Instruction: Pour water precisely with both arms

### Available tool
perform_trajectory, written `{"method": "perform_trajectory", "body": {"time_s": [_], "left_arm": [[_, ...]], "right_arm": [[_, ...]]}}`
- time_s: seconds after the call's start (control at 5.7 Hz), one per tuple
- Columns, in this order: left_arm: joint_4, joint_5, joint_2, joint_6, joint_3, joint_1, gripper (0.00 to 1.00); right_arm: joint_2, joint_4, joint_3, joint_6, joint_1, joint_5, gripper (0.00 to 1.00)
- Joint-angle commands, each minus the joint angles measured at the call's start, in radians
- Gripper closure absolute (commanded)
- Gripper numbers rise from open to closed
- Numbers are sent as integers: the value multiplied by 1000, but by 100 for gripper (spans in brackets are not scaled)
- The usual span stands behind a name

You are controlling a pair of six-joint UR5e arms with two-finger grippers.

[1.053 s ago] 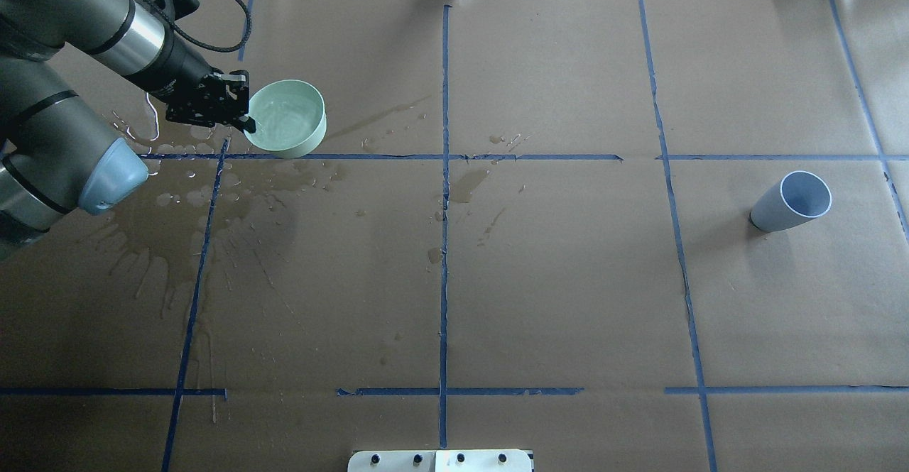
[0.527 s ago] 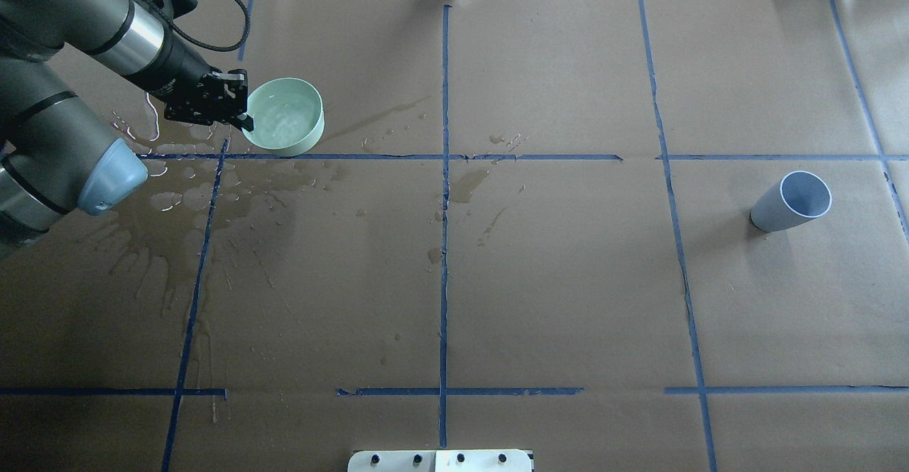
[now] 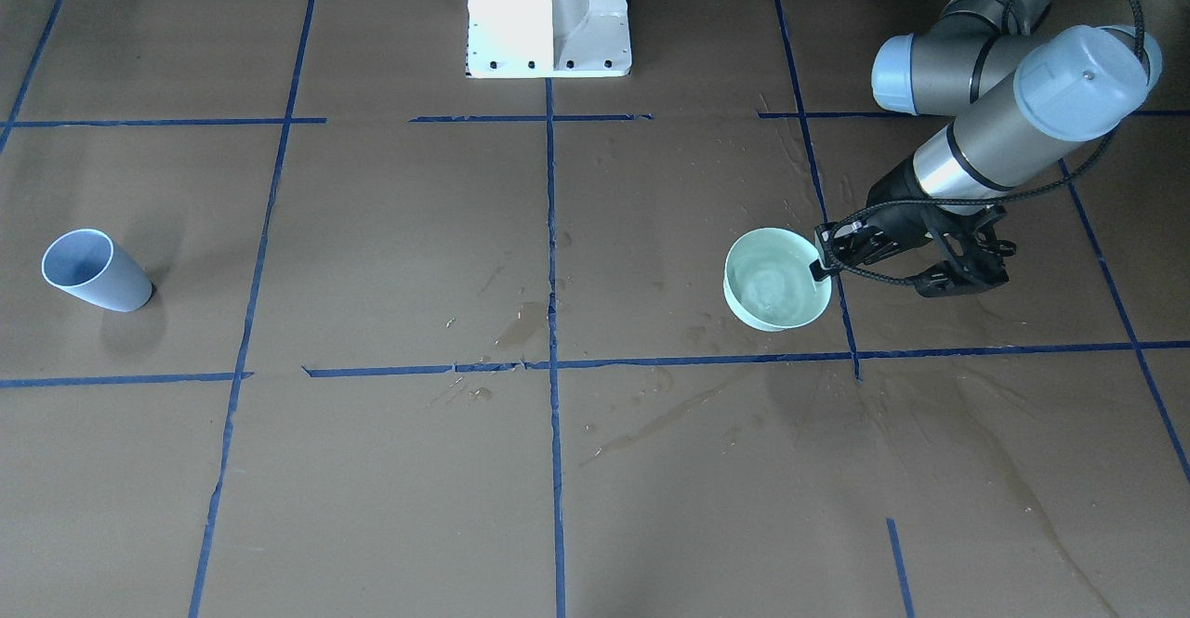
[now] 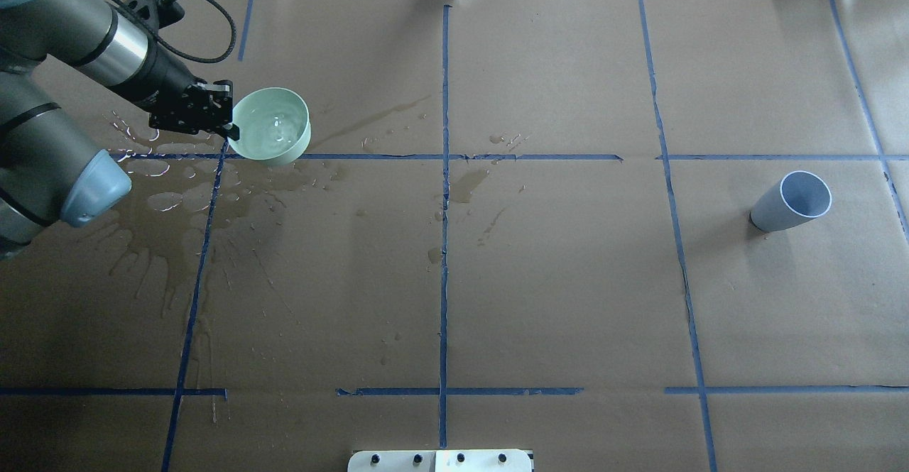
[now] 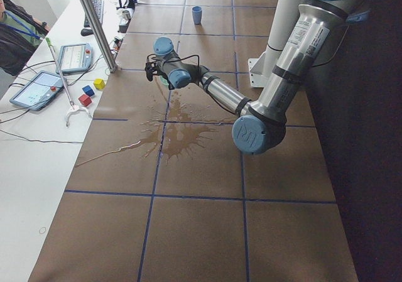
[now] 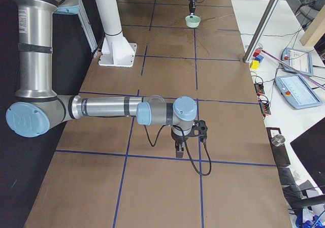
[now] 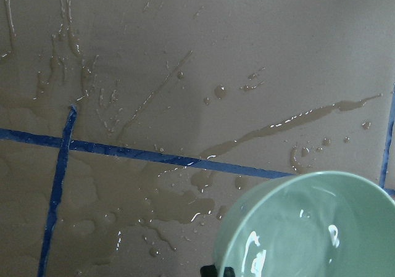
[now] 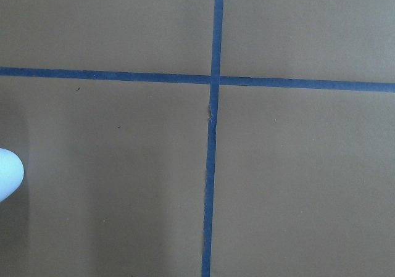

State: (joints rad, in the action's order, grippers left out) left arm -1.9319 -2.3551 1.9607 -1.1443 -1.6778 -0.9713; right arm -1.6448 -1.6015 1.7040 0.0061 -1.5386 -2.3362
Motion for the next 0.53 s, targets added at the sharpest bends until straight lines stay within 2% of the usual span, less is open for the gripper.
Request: {"method": "perform_trajectory", "body": {"time_s": [0.0, 0.35], "left_arm": [[-2, -4, -144, 161, -75, -10, 100], [-44, -12, -306, 346, -100, -73, 100]], "right_arm": [[-1, 0, 0, 0, 0, 0, 0], [-1, 2, -1, 0, 0, 0, 0]]}}
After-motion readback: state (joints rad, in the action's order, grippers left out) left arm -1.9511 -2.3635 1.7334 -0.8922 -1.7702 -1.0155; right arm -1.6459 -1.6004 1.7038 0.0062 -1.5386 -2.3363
